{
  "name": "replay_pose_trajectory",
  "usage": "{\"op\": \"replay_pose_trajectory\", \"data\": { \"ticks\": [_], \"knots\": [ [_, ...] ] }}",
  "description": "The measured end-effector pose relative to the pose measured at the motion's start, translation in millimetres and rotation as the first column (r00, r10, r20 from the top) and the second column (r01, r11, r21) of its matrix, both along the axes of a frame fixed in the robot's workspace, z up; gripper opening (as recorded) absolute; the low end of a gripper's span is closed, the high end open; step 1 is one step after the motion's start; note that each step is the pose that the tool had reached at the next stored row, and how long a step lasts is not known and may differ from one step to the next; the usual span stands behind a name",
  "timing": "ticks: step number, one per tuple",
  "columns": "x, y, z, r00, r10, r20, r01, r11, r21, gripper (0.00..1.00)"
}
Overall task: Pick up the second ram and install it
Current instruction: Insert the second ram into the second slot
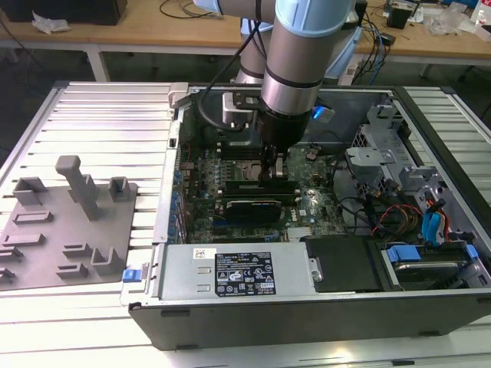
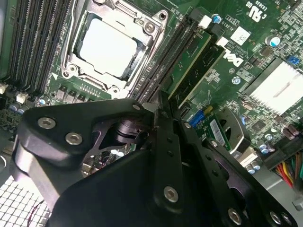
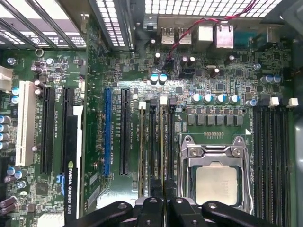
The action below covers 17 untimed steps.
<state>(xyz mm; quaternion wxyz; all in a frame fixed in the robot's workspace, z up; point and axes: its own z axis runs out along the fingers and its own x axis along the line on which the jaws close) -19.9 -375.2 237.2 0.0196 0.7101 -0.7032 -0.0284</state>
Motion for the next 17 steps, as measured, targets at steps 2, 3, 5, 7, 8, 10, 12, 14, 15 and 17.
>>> {"op": "replay_pose_trajectory", "data": {
  "ticks": [2,3,5,7,8,10,12,14,15,17],
  "knots": [
    [-0.8,0.0,-0.8,1.0000,0.000,-0.0001,0.000,1.0000,-0.0002,0.13],
    [-0.8,0.0,-0.9,1.0000,0.000,-0.0001,0.000,1.0000,-0.0002,0.13],
    [-0.9,0.0,-1.5,1.0000,0.000,0.0000,0.000,1.0000,-0.0001,0.13],
    [-0.9,0.0,-2.4,1.0000,0.000,0.0001,0.000,1.0000,-0.0016,0.13],
    [-1.0,0.0,-2.5,1.0000,0.000,0.0002,0.000,1.0000,-0.0031,0.13],
    [-1.6,0.0,-2.4,1.0000,0.000,0.0011,0.000,1.0000,-0.0036,0.13],
    [-1.8,0.0,-2.4,1.0000,0.000,0.0018,0.000,1.0000,-0.0035,0.13],
    [-1.8,-0.1,-2.6,1.0000,0.000,0.0017,0.000,1.0000,-0.0037,0.13],
    [-1.8,0.0,-3.5,1.0000,0.000,0.0019,0.000,1.0000,-0.0035,0.13],
    [-1.8,-0.1,-4.3,1.0000,0.000,0.0017,0.000,1.0000,-0.0039,0.13]
  ]
}}
